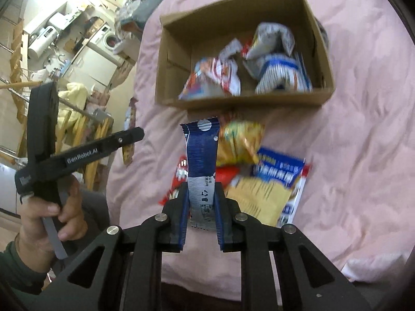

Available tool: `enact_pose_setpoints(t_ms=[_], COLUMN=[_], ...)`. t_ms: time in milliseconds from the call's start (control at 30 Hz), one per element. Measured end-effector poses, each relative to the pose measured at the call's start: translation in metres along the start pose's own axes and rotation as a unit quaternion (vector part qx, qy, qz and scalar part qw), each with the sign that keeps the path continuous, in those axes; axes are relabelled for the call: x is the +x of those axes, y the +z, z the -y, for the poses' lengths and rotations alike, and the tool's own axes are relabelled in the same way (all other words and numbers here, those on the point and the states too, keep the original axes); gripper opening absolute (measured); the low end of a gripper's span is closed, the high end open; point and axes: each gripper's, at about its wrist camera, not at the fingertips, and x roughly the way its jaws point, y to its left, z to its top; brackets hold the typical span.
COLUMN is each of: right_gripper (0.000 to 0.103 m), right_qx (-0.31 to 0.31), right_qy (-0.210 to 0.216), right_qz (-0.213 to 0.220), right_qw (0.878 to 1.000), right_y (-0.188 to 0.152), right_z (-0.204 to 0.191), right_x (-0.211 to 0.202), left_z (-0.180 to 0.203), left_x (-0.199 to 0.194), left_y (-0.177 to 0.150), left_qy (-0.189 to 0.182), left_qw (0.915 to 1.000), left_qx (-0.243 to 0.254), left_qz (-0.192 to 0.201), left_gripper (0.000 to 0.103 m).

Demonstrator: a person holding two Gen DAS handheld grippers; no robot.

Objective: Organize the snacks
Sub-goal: 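Carry the wafer packet over the box while the right tool carries a blue-white stick packet, then open both tools to drop the packets into the box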

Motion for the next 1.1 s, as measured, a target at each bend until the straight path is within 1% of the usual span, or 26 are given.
enact_pose_setpoints(t_ms=[33,100,267,433,500,533,600,733,867,1000,1100], right_gripper=[0.019,0.019,0.019,0.019,0.019,0.019,0.019,0.019,0.019,0.019,0.019], right_qx=[-0.001,-0.005,-0.004,-0.002,0.002,0.009,0.037,0.054,0.052,0.043,0.028], right_qy=[-0.002,-0.004,-0.011,-0.024,-0.04,-0.048,-0.04,-0.058,-0.064,-0.068,-0.081], right_qz=[0.004,0.017,0.045,0.065,0.076,0.084,0.09,0.104,0.112,0.112,0.11], right_qw=[1.0,1.0,0.999,0.998,0.996,0.995,0.994,0.991,0.99,0.99,0.99], right_y=[0.004,0.02,0.053,0.082,0.089,0.092,0.1,0.11,0.107,0.11,0.115], right_z=[0.001,0.006,0.017,0.028,0.034,0.039,0.056,0.078,0.086,0.086,0.083], right_x=[-0.006,-0.013,-0.022,-0.024,-0.023,-0.024,-0.02,-0.01,-0.002,0.004,0.011], left_z=[-0.001,-0.003,-0.001,0.005,0.008,0.01,0.013,0.017,0.017,0.015,0.017], left_x=[-0.002,-0.004,-0.012,-0.011,-0.009,-0.006,-0.001,0.013,0.028,0.045,0.052], left_y=[0.006,0.017,0.047,0.074,0.082,0.088,0.096,0.104,0.102,0.104,0.105], left_qy=[0.006,0.005,0.014,0.015,0.017,0.018,0.018,0.023,0.027,0.023,0.026], left_qw=[1.0,0.9999,0.9992,0.9987,0.9986,0.9986,0.9985,0.9981,0.9972,0.9984,0.9983], left_qx=[0.0,-0.008,-0.007,0.0,0.002,0.002,0.0,0.004,0.007,-0.003,-0.003], left_qz=[0.007,0.014,0.038,0.048,0.05,0.051,0.052,0.057,0.069,0.052,0.052], left_gripper=[0.024,0.024,0.024,0.024,0.024,0.024,0.024,0.024,0.024,0.024,0.024])
